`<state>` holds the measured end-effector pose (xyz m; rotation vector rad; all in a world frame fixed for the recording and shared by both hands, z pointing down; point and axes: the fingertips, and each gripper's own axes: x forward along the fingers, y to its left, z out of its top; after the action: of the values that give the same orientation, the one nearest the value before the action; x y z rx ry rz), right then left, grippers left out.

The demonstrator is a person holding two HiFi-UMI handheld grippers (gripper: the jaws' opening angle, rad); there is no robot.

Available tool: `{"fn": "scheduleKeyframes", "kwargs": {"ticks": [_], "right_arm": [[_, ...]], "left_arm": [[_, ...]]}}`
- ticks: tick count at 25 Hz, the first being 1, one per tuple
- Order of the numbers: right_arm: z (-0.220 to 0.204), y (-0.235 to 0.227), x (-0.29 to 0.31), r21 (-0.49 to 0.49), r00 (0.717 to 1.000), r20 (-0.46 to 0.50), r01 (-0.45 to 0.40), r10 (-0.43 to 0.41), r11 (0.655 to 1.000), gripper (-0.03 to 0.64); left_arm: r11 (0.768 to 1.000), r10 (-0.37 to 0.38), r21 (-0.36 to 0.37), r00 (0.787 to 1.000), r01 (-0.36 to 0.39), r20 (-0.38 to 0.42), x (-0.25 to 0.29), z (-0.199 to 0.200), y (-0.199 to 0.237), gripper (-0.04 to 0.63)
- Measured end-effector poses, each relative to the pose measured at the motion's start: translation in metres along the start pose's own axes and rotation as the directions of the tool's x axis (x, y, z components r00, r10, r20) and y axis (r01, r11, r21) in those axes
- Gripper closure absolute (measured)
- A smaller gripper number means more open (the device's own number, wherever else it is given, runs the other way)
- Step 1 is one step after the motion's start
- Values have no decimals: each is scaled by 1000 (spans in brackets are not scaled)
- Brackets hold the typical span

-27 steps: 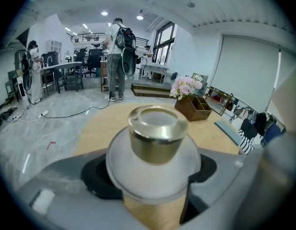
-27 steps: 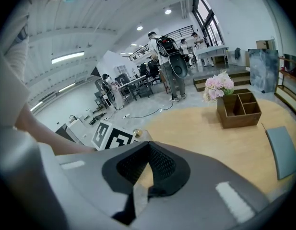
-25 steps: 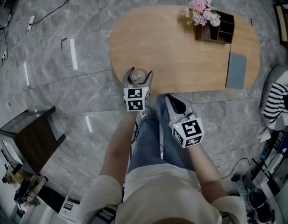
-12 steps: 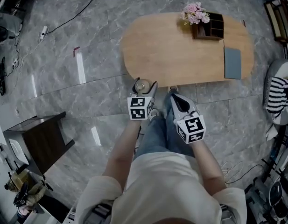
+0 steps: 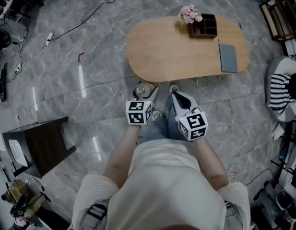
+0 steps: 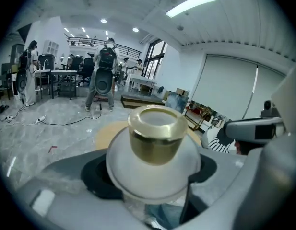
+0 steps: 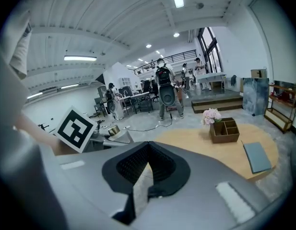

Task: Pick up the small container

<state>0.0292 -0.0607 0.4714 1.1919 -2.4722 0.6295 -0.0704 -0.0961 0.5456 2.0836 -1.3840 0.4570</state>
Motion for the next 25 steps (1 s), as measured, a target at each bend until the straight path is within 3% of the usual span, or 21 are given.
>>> {"fn": "scheduleKeyframes", "kwargs": {"ticks": [14, 25], "right_arm": [[27, 28, -51, -38, 998, 55, -2, 4, 999, 618], [50, 36, -53, -80, 995, 98, -17, 25, 997, 618]], "left_arm": [[998, -69, 17, 995, 68, 73, -89, 32, -46, 242], [999, -49, -9, 993, 51, 103, -118, 40, -35, 242]]}}
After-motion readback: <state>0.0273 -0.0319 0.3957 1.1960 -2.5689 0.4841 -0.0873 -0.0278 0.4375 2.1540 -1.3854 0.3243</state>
